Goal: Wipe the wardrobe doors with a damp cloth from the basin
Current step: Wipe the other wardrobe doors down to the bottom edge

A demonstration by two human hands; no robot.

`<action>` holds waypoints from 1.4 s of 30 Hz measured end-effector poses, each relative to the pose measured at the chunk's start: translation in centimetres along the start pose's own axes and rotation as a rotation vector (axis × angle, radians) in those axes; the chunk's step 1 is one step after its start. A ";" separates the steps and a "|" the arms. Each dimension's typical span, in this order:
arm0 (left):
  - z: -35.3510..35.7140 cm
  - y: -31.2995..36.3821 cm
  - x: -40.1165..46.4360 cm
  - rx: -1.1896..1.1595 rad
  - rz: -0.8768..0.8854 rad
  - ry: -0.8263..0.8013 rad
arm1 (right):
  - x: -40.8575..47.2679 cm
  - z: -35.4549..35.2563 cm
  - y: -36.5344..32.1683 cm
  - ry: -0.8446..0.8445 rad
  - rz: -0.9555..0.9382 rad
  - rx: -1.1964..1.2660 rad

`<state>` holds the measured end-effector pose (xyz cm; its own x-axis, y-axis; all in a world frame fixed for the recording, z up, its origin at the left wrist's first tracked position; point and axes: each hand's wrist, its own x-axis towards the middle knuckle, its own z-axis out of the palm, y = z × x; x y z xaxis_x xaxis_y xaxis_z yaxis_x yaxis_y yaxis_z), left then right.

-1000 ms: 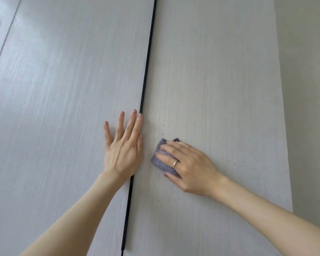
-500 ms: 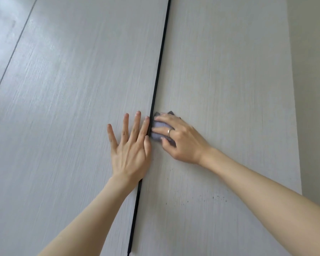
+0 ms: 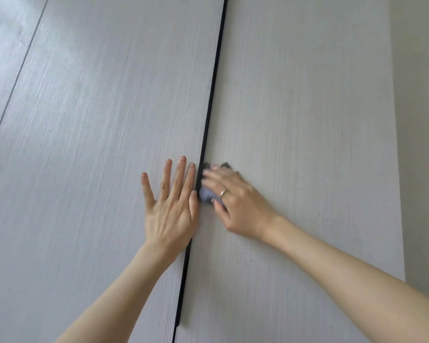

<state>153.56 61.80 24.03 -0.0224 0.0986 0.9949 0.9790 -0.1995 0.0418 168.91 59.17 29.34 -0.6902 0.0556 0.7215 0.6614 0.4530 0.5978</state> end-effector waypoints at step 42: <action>-0.5 0.4 -3.8 -0.067 -0.038 -0.173 | -9.3 2.2 -3.7 -0.172 -0.389 -0.005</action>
<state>153.94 60.83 20.30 -0.0180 0.2718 0.9622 0.9623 -0.2566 0.0905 172.24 58.95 19.71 -0.9274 0.0290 0.3729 0.3427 0.4652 0.8162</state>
